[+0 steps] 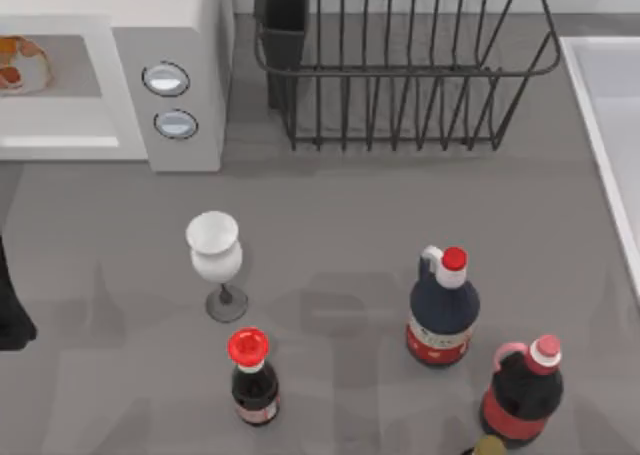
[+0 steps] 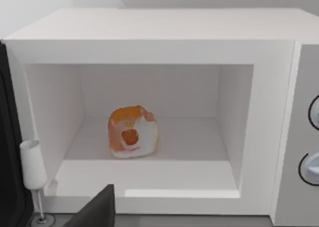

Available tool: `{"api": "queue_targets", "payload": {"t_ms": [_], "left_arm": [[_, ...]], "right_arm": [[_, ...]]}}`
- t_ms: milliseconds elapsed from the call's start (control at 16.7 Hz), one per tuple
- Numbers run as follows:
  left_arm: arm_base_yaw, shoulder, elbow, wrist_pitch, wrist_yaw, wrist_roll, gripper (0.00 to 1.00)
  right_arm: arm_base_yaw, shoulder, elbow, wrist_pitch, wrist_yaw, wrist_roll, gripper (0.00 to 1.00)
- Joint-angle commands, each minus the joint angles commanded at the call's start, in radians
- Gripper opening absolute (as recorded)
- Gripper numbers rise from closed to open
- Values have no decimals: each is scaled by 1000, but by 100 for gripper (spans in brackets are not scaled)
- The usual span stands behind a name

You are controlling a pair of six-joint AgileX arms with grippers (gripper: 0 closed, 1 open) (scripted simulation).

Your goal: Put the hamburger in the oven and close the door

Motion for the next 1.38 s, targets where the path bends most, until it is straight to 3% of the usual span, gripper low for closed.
{"api": "queue_targets", "payload": {"t_ms": [420, 1200, 1380], "left_arm": [[-12, -53, -23, -20, -11, -3, 100], [-12, -53, -23, -20, -11, -3, 2], [-12, -53, -23, -20, -11, -3, 0]], "right_arm": [[0, 0, 0, 0, 0, 0, 100], [0, 0, 0, 0, 0, 0, 100], [0, 0, 0, 0, 0, 0, 100]]}}
